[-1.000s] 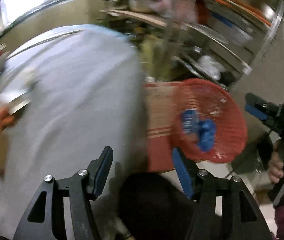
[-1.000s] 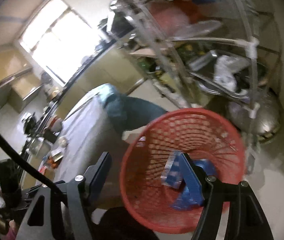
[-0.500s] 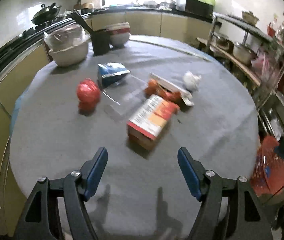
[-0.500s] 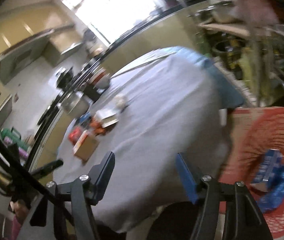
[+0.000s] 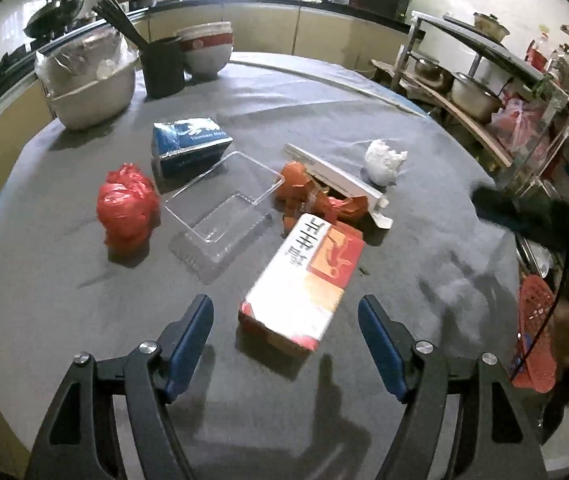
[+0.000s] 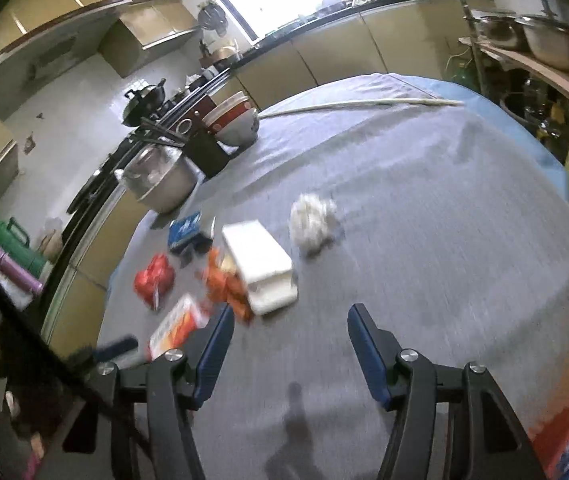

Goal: Collect trash
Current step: 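Grasp the orange-and-white box with the left gripper while the right gripper grasps the tissue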

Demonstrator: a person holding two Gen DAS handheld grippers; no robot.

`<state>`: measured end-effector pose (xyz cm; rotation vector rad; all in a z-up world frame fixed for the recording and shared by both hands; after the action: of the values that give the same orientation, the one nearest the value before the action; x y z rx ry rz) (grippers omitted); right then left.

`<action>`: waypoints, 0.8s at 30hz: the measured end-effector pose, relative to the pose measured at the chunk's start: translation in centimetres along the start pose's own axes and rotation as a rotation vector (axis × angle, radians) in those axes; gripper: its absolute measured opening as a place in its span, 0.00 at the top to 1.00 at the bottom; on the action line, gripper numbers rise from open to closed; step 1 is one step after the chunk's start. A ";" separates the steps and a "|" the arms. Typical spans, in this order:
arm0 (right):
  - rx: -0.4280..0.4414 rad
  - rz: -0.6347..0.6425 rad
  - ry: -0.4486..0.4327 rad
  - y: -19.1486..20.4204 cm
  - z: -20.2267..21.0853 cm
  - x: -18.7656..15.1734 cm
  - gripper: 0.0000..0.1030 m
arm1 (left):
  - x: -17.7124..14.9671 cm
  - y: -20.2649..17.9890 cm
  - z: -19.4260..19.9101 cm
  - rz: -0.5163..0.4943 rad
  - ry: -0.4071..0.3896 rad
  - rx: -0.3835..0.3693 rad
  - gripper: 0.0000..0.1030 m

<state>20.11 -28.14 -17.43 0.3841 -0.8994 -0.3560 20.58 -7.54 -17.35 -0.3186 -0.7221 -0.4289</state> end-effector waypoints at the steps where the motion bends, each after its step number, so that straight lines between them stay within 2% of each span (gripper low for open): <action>1: -0.008 0.002 0.002 0.0 -0.9 0.6 0.39 | 0.1 0.1 -0.4 0.003 0.008 -0.004 0.27; 7: -0.045 -0.055 0.036 -0.7 -7.2 4.1 0.39 | 0.7 -0.2 -2.0 0.007 0.024 -0.047 0.27; 14: -0.076 -0.142 0.102 -1.8 -12.2 4.3 0.39 | 0.8 -1.0 -3.0 0.020 0.039 -0.104 0.27; 16: -0.111 -0.112 0.116 -1.8 -13.2 3.8 0.56 | 0.6 -1.2 -3.2 0.028 0.044 -0.111 0.27; 17: -0.124 -0.092 0.121 -1.9 -13.4 3.6 0.64 | 0.6 -1.3 -3.4 0.026 0.045 -0.108 0.31; 19: -0.130 -0.071 0.091 -1.7 -13.0 3.6 0.64 | 0.2 -1.7 -3.7 0.015 0.061 -0.114 0.45; 24: -0.110 -0.002 0.029 -0.6 -9.1 3.3 0.64 | 0.0 -2.2 -3.2 0.025 0.046 -0.109 0.46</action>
<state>29.28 -28.61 -20.61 0.2878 -0.8475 -0.3993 21.31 -10.75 -19.30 -0.4186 -0.6506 -0.4516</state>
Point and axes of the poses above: each gripper's, at about its wrist camera, not at the fingertips, and z roughly against the way its jaws point, y to its left, x to its top, the point moved 9 cm from there along -z, roughly the way its jaws point, and after that the axes turned 11 degrees about -y, right-handed, at the moved point
